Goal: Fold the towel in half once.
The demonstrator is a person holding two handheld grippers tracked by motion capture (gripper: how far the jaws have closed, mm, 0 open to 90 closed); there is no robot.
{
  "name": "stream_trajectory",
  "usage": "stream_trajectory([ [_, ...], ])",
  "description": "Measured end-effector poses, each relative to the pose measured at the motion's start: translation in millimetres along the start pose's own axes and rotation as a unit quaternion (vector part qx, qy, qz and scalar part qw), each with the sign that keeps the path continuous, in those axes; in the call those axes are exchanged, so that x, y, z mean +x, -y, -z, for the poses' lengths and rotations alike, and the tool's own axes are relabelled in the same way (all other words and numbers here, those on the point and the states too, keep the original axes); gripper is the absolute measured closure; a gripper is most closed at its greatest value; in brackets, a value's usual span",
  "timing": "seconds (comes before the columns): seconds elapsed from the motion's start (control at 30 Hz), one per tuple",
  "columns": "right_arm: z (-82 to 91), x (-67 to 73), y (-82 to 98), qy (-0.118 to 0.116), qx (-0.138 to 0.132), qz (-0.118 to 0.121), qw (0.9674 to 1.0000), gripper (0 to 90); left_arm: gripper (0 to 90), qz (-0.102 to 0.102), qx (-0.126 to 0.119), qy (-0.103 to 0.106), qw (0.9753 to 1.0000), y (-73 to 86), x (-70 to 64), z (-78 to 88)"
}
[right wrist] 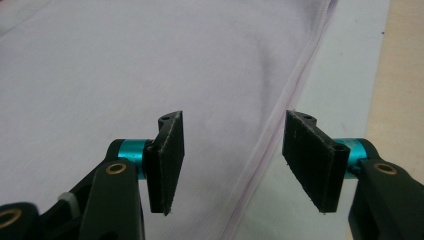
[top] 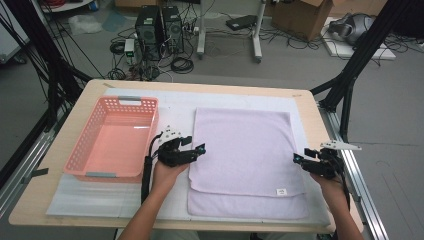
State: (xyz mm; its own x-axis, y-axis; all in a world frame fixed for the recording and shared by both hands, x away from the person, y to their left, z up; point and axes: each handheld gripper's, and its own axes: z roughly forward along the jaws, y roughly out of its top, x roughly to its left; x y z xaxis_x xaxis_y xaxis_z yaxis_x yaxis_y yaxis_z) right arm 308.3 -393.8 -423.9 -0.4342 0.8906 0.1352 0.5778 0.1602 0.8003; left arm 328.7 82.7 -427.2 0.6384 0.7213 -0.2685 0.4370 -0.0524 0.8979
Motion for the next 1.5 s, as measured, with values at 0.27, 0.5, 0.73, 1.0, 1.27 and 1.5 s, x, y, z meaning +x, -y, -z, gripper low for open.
stream_trajectory([
  [0.27, 25.3, 16.0, 23.8, 0.004, -0.001, -0.004, 1.0000, 43.6, 42.9, 0.026, 0.012, -0.006, 0.9996, 36.8, -12.1, 30.7],
  [0.5, 47.6, 29.1, 48.7, 0.018, 0.011, 0.009, 0.9997, 46.7, 48.7, 0.030, 0.032, -0.001, 0.9990, 49.7, -29.0, 45.0],
  [0.73, 58.9, 34.6, 59.7, 0.014, 0.011, 0.007, 0.9998, 46.8, 54.3, 0.036, 0.065, -0.013, 0.9972, 55.5, -41.6, 48.0],
  [1.0, 59.9, 39.4, 62.0, 0.015, 0.024, 0.024, 0.9993, 52.4, 63.7, 0.034, 0.086, -0.028, 0.9953, 64.7, -43.3, 59.5],
  [1.27, 58.8, 42.9, 64.4, 0.013, 0.048, 0.020, 0.9986, 67.7, 77.7, 0.018, 0.095, -0.023, 0.9951, 65.9, -48.4, 54.3],
  [1.5, 54.3, 43.7, 68.7, 0.007, 0.079, 0.012, 0.9968, 74.8, 86.8, 0.008, 0.080, -0.018, 0.9966, 64.8, -49.8, 57.8],
])
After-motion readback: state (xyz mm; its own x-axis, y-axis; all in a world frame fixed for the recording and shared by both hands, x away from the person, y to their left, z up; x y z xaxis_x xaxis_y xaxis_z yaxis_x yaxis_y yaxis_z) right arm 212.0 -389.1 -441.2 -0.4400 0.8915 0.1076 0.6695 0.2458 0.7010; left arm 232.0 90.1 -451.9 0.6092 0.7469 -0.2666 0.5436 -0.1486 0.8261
